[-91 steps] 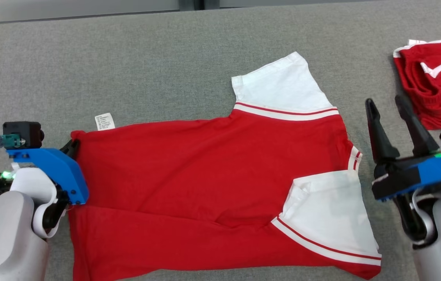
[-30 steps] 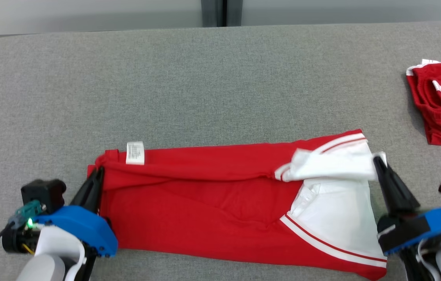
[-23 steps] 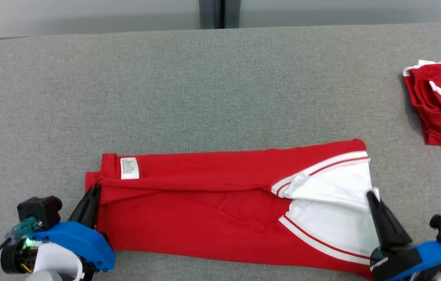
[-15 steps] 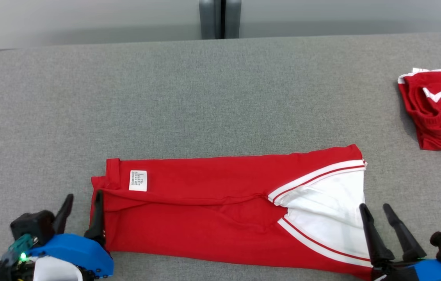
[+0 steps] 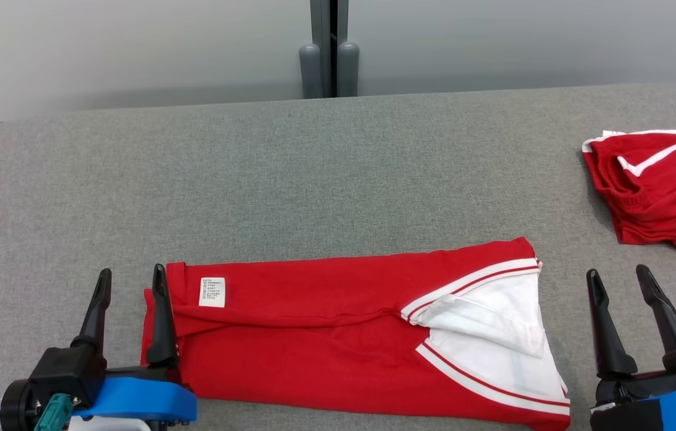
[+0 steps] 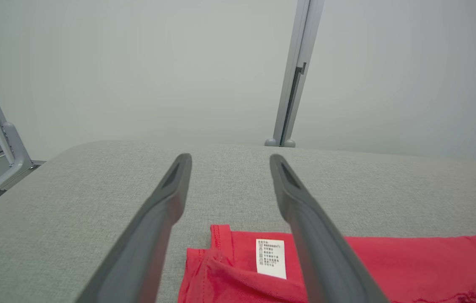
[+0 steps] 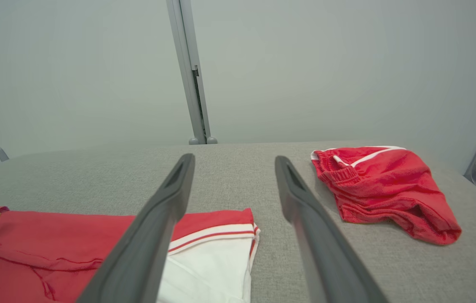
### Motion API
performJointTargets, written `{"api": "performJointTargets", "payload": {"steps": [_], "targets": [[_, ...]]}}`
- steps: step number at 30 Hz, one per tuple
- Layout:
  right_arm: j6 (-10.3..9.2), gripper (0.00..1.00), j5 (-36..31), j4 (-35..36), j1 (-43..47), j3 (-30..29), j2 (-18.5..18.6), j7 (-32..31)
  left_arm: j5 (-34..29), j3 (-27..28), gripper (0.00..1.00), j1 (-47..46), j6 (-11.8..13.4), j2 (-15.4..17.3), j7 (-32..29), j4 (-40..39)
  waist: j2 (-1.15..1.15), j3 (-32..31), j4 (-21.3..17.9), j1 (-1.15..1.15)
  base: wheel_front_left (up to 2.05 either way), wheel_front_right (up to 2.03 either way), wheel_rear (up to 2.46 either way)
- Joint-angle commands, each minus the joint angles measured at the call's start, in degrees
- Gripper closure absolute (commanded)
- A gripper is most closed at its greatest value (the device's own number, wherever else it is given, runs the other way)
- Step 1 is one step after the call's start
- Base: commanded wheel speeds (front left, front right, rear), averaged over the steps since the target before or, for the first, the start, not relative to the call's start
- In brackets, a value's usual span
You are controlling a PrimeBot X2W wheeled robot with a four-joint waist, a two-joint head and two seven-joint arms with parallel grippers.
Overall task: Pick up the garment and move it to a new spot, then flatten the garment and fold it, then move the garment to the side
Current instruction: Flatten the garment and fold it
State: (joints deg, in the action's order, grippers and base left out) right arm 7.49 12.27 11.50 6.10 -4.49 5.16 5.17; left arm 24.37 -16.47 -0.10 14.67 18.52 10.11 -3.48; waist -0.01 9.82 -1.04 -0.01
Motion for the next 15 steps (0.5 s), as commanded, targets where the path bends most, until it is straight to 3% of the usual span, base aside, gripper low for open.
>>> {"api": "performJointTargets", "payload": {"steps": [1, 10, 15], "targets": [[0.01, 0.00, -0.6, 0.8, 1.1, -0.4, -0.5, -0.8, -0.7, -0.4, 0.00, 0.9, 0.3, 0.5, 0.0, -0.7, 0.01, -0.5, -0.1, 0.01, 0.00, 0.00, 0.00], [0.01, 0.00, -0.9, 1.5, 1.5, -0.5, -1.4, -2.6, -0.7, -1.4, 0.00, 1.3, 0.2, 1.3, -1.8, -1.5, 0.01, -0.4, 0.2, 0.01, 0.00, 0.00, 0.00], [0.01, 0.00, -0.2, -2.7, -0.1, -1.9, -0.9, -3.4, -1.4, -1.9, 0.00, -1.1, -0.6, 2.1, -2.3, -1.4, 0.01, 1.4, 1.3, 0.01, 0.00, 0.00, 0.00]]}}
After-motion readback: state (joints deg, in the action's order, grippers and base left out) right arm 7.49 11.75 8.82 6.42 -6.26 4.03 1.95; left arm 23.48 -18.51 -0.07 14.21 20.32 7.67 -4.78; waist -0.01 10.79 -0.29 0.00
